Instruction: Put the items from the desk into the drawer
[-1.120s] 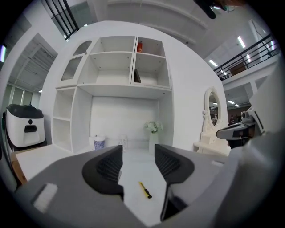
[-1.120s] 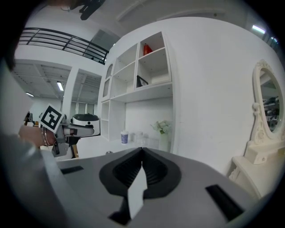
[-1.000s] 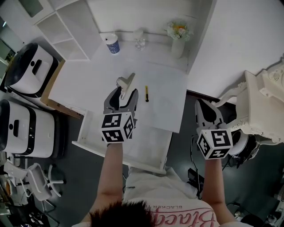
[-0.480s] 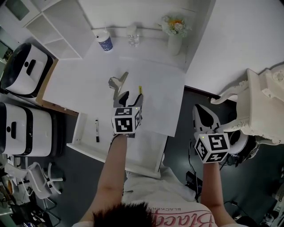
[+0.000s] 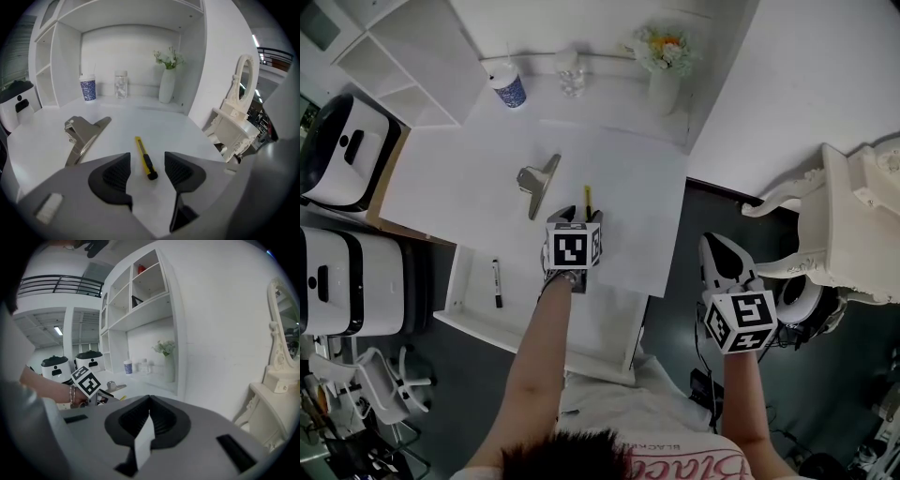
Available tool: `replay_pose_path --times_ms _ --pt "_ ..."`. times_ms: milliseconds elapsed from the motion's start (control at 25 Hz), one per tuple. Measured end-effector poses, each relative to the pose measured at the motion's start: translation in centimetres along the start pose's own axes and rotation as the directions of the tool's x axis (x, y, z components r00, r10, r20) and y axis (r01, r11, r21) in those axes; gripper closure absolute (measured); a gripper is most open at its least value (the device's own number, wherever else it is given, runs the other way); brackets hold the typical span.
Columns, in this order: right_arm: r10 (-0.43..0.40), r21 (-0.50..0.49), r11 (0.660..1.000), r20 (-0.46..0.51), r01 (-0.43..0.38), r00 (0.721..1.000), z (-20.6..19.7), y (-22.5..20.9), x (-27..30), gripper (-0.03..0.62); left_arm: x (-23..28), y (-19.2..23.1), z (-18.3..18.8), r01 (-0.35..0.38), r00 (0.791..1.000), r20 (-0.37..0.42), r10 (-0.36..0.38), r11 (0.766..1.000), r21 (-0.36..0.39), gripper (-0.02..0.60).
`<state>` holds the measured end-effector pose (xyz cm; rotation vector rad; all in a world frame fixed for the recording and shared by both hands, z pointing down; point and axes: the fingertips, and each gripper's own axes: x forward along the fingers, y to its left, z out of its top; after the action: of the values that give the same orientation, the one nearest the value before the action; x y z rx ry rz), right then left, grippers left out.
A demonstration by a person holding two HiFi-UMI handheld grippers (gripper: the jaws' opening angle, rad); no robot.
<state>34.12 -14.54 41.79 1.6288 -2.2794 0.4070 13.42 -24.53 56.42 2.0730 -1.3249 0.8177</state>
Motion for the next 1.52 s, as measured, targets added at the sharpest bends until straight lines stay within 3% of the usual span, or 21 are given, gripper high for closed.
replay_pose_path --times_ms 200,360,440,480,680,1160,1520 --pt "0.007 0.002 1.0 -0.023 -0.007 1.0 -0.9 0.2 0.4 0.586 1.3 0.4 -1.0 -0.031 0.998 -0.055 0.03 0.999 -0.012 0.353" --pt "0.012 -0.004 1.0 -0.032 -0.012 0.999 -1.1 0.5 0.5 0.586 1.9 1.1 -1.5 -0.07 0.995 -0.069 0.068 0.997 -0.018 0.417" --pt "0.013 -0.008 1.0 -0.032 -0.013 0.999 -1.0 0.6 0.5 0.586 1.8 1.2 -1.5 -0.068 0.995 -0.075 0.066 0.997 -0.021 0.454" --pt "0.013 -0.011 1.0 -0.032 -0.014 0.999 -1.0 0.7 0.4 0.586 1.8 1.2 -1.5 -0.065 0.995 -0.082 0.063 0.998 -0.02 0.506" --pt "0.007 -0.024 1.0 -0.035 -0.008 0.999 -1.1 1.1 -0.2 0.585 0.9 0.6 -1.9 -0.031 0.994 -0.106 0.03 0.999 -0.013 0.511" --pt "-0.007 -0.038 0.999 0.018 0.007 1.0 1.2 4.5 -1.9 0.586 -5.6 0.8 1.0 0.011 1.0 0.019 -0.012 1.0 0.022 0.512" --pt "-0.027 -0.029 0.999 0.089 0.03 0.996 3.4 8.0 -4.2 0.586 -12.0 2.2 3.0 0.04 0.987 0.156 -0.046 0.998 0.041 0.512"
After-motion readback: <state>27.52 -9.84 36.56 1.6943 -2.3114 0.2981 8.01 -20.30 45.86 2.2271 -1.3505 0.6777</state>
